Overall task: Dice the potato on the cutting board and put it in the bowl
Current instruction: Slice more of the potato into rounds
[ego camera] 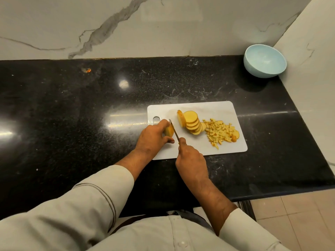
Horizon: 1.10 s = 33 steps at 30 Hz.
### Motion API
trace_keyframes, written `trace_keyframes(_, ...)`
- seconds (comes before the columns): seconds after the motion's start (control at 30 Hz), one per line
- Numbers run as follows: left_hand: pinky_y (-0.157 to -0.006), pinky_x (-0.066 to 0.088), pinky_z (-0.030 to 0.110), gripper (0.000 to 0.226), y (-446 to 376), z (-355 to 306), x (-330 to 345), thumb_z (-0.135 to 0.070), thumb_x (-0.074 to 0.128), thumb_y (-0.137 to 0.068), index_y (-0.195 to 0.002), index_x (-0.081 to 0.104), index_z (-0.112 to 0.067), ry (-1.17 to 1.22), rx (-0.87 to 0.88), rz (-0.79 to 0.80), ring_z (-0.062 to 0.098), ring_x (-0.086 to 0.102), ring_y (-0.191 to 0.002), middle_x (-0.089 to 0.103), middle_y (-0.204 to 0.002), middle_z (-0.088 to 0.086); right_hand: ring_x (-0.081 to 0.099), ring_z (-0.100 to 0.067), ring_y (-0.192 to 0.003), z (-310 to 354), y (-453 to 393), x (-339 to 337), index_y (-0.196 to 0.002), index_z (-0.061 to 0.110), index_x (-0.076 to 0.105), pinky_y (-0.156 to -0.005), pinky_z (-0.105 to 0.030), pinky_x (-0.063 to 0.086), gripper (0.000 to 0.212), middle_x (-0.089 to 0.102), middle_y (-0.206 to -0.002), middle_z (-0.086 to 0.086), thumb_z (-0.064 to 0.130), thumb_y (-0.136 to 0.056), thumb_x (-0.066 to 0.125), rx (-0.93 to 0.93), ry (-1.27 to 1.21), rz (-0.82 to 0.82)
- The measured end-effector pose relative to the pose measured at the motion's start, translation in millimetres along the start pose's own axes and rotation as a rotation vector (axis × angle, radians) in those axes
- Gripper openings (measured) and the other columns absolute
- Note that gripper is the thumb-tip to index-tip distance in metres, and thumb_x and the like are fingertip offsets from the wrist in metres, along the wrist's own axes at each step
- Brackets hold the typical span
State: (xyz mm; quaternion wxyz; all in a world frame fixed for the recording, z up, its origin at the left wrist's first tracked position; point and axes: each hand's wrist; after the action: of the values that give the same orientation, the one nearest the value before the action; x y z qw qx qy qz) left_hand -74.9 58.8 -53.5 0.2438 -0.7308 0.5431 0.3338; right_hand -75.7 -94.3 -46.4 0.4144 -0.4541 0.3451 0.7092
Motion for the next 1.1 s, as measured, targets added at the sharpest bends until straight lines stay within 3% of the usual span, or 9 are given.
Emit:
trace_keyframes(0.33,-0.068,0.054,0.035,0.046,-2.4,2.5,1.0,-0.037,0.082,-0.07,-0.104,0.056,-0.02,-0.008,0.016,0.021,0.028,0.063,-0.077,0.069,-0.086,0.006,0.06,-0.029,-0.078,6.3,-32.0,-2.3,-0.131,0.013,0.041,-0.059,-0.032,0.033,0.036,0.064,-0.091,-0.01,0.012,-0.095,0.041,-0.03,-0.033,0.071)
trace_keyframes(0.5,-0.071,0.055,0.035,0.049,-2.5,7.1,-1.9,-0.037,0.084,-0.067,-0.106,0.055,-0.023,-0.004,0.022,0.029,0.026,0.064,-0.08,0.069,-0.09,0.005,0.048,-0.02,-0.065,-1.3,-10.3,1.4,-0.131,0.014,0.041,-0.057,-0.031,0.035,0.034,0.059,-0.081,-0.005,0.015,-0.097,0.04,-0.016,-0.052,0.084)
trace_keyframes(0.77,-0.068,0.054,0.035,0.047,-3.3,5.6,-1.4,-0.039,0.083,-0.067,-0.102,0.056,-0.023,0.0,0.021,0.028,0.027,0.064,-0.078,0.069,-0.088,0.004,0.06,-0.03,-0.081,4.9,-35.1,-1.6,-0.129,0.013,0.042,-0.06,-0.032,0.035,0.035,0.063,-0.094,-0.013,0.01,-0.094,0.04,-0.025,-0.047,0.169)
trace_keyframes(0.9,-0.072,0.054,0.035,0.053,-3.4,6.4,-3.2,-0.039,0.085,-0.064,-0.107,0.057,-0.022,0.004,0.012,0.035,0.026,0.064,-0.083,0.07,-0.095,0.003,0.063,-0.028,-0.084,-10.1,-0.2,5.6,-0.141,0.014,0.031,-0.063,-0.034,0.038,0.045,0.064,-0.098,-0.01,0.013,-0.096,0.037,-0.018,0.016,0.213)
trace_keyframes(1.1,-0.071,0.057,0.04,0.05,-6.7,-0.2,-6.2,-0.033,0.088,-0.062,-0.101,0.057,-0.024,0.144,-0.061,0.033,0.022,0.064,-0.087,0.068,-0.096,0.001,0.063,-0.025,-0.08,-34.5,28.6,0.5,-0.137,0.019,0.033,-0.067,-0.039,0.048,0.037,0.063,-0.095,-0.003,0.02,-0.099,0.034,0.0,0.016,0.172)
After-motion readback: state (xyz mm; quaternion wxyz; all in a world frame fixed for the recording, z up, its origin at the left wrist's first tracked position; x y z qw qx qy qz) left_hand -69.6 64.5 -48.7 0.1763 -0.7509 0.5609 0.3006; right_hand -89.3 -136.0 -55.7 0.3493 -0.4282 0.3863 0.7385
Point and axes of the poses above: each hand's wrist, its own y-axis away from the middle knuckle, its own x-axis out of the palm, z = x × y
